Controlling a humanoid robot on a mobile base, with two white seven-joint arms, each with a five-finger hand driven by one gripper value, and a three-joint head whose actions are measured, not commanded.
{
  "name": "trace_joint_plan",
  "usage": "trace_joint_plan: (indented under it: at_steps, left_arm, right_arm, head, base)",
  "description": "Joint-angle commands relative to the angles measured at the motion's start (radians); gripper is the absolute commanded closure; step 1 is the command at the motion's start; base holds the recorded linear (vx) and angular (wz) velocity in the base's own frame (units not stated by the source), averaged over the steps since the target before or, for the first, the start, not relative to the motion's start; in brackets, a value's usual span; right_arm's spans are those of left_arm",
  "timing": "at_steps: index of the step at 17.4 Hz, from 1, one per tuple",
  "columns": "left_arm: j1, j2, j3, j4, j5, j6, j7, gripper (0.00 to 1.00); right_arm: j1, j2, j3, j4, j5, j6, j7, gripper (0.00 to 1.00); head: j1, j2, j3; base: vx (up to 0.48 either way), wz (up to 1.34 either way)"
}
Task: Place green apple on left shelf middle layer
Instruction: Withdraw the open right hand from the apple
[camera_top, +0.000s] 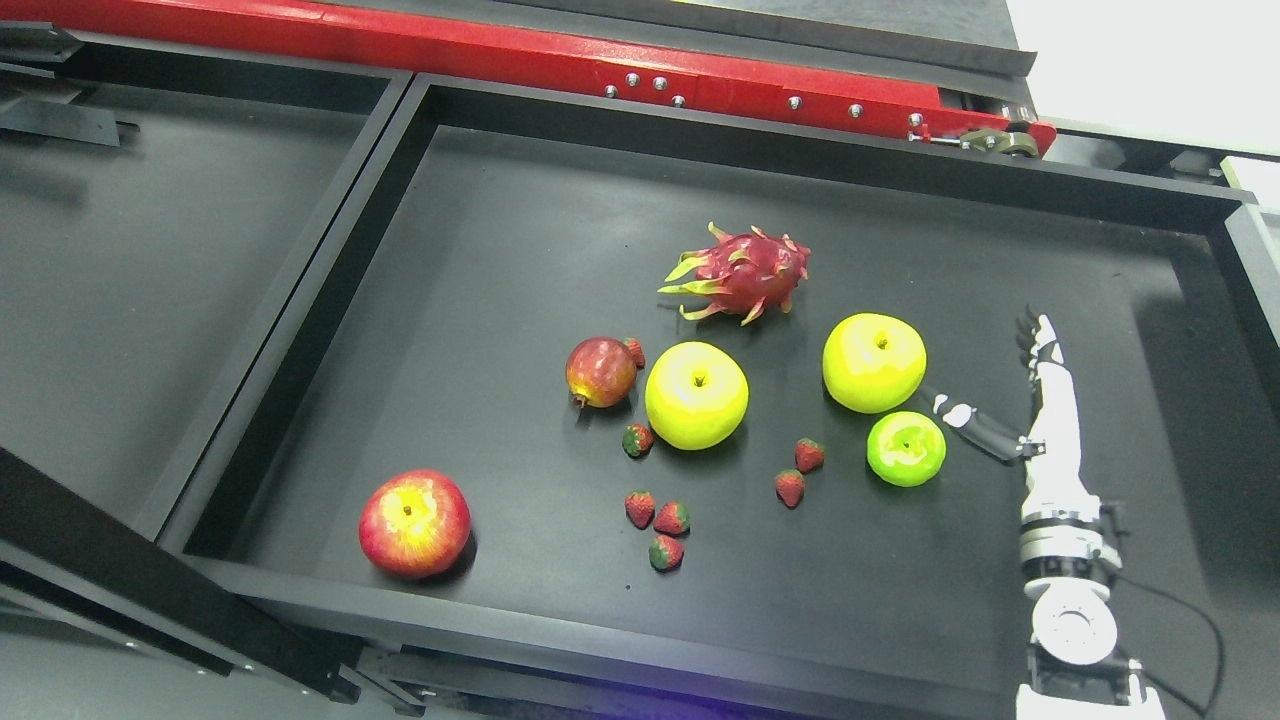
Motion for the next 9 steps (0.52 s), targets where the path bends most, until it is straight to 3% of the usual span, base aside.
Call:
trace_joint_plan:
  at_steps: [1, 3, 9]
  left_arm:
    - [0.009, 0.017, 0.000, 0.000, 0.000, 0.000, 0.001, 0.00]
    - [0.009, 0.017, 0.000, 0.000, 0.000, 0.000, 0.001, 0.00]
    - [0.009, 0.017, 0.000, 0.000, 0.000, 0.000, 0.001, 0.00]
  right_arm:
    - [0.075, 0.057, 0.017, -0.037, -0.115, -0.031, -0.003, 0.00]
    - [0.111, 0.057, 0.079, -0.039, -0.199, -0.050, 0.000, 0.00]
    - [0.158, 0.057, 0.191, -0.040, -0.212, -0.089, -0.003, 0.00]
  head:
    - [0.0000, 0.000, 0.000]
    - [0.0000, 0.000, 0.000]
    - [0.0000, 0.000, 0.000]
  base:
    - [0.000, 0.00]
    - [0.000, 0.00]
    - [0.000, 0.00]
